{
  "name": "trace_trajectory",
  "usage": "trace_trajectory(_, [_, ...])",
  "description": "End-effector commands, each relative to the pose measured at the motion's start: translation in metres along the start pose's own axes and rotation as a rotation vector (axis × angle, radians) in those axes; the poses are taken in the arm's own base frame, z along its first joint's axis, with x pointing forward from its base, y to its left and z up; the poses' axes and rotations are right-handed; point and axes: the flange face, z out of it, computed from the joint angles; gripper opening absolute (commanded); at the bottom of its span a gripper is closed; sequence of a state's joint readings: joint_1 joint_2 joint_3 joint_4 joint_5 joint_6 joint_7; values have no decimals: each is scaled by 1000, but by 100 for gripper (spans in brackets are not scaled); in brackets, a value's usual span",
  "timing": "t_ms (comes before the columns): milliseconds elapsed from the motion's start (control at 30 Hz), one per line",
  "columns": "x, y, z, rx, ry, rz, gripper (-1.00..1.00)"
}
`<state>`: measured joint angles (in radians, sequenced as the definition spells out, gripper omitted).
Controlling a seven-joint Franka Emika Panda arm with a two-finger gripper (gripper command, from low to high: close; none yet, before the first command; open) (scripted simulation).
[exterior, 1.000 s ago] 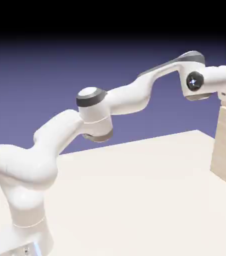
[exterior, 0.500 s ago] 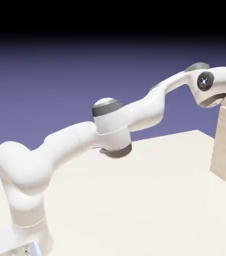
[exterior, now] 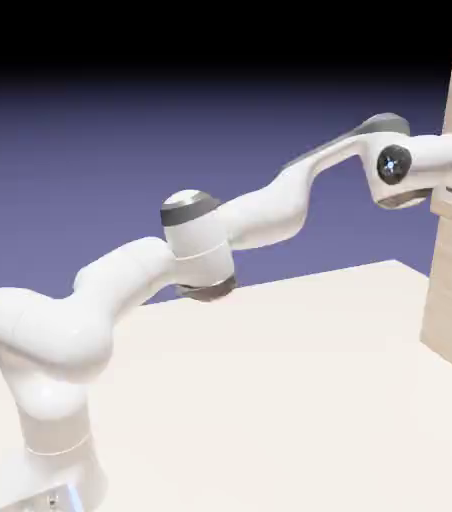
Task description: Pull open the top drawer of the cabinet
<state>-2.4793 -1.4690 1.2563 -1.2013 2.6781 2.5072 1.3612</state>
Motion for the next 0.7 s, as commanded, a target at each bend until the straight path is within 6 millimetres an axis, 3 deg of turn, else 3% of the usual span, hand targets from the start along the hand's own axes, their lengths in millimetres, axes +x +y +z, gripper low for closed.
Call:
trace_trajectory(0, [0, 0, -5, -1, 1, 0, -100])
trace_trajectory(333, [0, 0, -69, -1, 1, 0, -100])
trace_trajectory(667, [0, 0, -154, -1, 1, 0, -100])
